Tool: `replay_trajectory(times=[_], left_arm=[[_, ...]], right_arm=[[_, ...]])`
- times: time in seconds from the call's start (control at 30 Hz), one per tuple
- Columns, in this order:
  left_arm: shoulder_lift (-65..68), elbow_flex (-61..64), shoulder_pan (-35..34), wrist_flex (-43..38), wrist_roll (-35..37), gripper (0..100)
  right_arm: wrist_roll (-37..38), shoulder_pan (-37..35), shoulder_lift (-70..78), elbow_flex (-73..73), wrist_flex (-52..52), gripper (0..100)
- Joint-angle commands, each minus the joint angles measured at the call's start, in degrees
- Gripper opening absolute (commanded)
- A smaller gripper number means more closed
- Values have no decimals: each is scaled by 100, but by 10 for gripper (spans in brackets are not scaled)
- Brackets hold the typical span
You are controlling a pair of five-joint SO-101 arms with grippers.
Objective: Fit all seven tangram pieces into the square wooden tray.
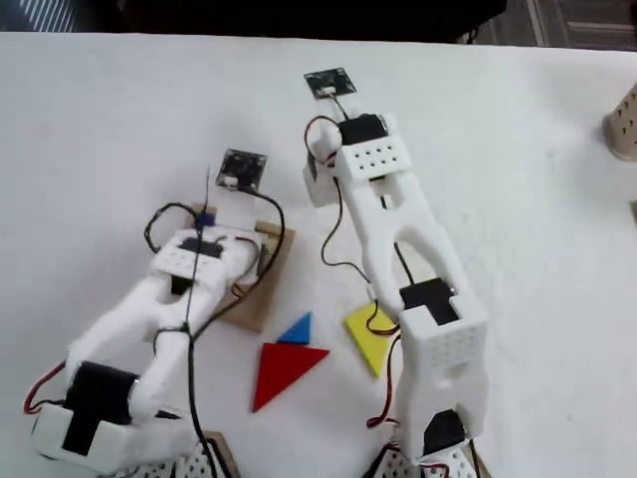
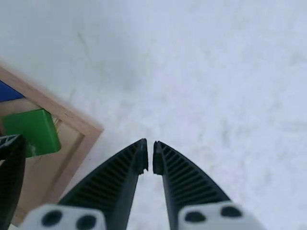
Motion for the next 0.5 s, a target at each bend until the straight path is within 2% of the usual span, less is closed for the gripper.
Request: replay_trajectory(times=[0.0,0.13,0.47], left_arm=[[31,-273,-374,141,-18,24],[31,-273,-593,158,-9,24],[4,-264,-567,167,0,24]], right_arm=[[62,31,-75,-26,-92,17],[62,31,-75,-18,-92,17],[62,31,-75,-18,-92,17]])
